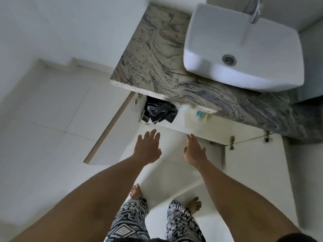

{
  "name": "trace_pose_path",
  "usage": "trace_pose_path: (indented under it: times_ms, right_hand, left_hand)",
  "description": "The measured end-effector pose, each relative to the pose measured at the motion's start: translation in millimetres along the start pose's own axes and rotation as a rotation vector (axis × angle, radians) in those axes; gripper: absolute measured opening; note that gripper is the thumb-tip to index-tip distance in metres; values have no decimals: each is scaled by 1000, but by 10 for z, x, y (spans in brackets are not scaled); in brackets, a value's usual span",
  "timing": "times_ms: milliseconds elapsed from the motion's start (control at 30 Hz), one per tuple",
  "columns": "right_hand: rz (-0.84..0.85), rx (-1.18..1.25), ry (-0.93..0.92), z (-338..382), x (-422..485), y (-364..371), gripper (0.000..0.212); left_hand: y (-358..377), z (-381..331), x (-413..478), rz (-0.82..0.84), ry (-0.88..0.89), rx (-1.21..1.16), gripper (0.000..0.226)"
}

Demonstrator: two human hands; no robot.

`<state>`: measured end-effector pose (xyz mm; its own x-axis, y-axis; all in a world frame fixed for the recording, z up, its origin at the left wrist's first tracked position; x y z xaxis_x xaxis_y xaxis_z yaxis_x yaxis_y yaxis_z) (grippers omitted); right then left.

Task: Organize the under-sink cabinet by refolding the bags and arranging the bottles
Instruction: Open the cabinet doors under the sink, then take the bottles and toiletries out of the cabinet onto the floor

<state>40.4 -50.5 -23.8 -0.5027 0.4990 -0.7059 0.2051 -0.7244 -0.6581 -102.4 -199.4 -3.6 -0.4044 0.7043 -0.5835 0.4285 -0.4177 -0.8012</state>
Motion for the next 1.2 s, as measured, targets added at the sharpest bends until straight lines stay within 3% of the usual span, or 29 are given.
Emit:
trace_pose_path:
  times_ms: [367, 600, 700, 967, 1200]
  right_hand:
    - [17, 73, 16, -1478, 307, -108, 58]
    - [-23, 140, 39, -2150, 1417, 371, 59]
    - [-114, 207, -19, -2341, 2105, 606, 54]
    - [-397, 354, -110, -2607, 4156, 824, 44]
    - [-579, 397, -162, -2744, 5112, 746, 29]
  left_hand:
    - [410, -1488, 753, 60, -14, -62, 71]
    - [1205, -1713, 1883, 87, -14, -50, 72]
    - [1591, -1603, 2545, 93, -19, -88, 72]
    - [2223, -1302, 4421, -127, -101, -363, 60]
    - [2331, -1307, 5549, -335, -107, -543, 46]
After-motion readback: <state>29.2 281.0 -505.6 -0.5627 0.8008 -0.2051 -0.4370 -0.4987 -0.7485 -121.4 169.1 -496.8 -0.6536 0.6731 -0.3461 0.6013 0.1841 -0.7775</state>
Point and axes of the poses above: each hand's wrist, its own x-axis towards the middle knuckle, its own y-axis out of the palm, z = x × y, the point moved 1 cm from there along x, towards the middle knuckle, and after that the axes turned 10 degrees about z, right-handed, at the moved point
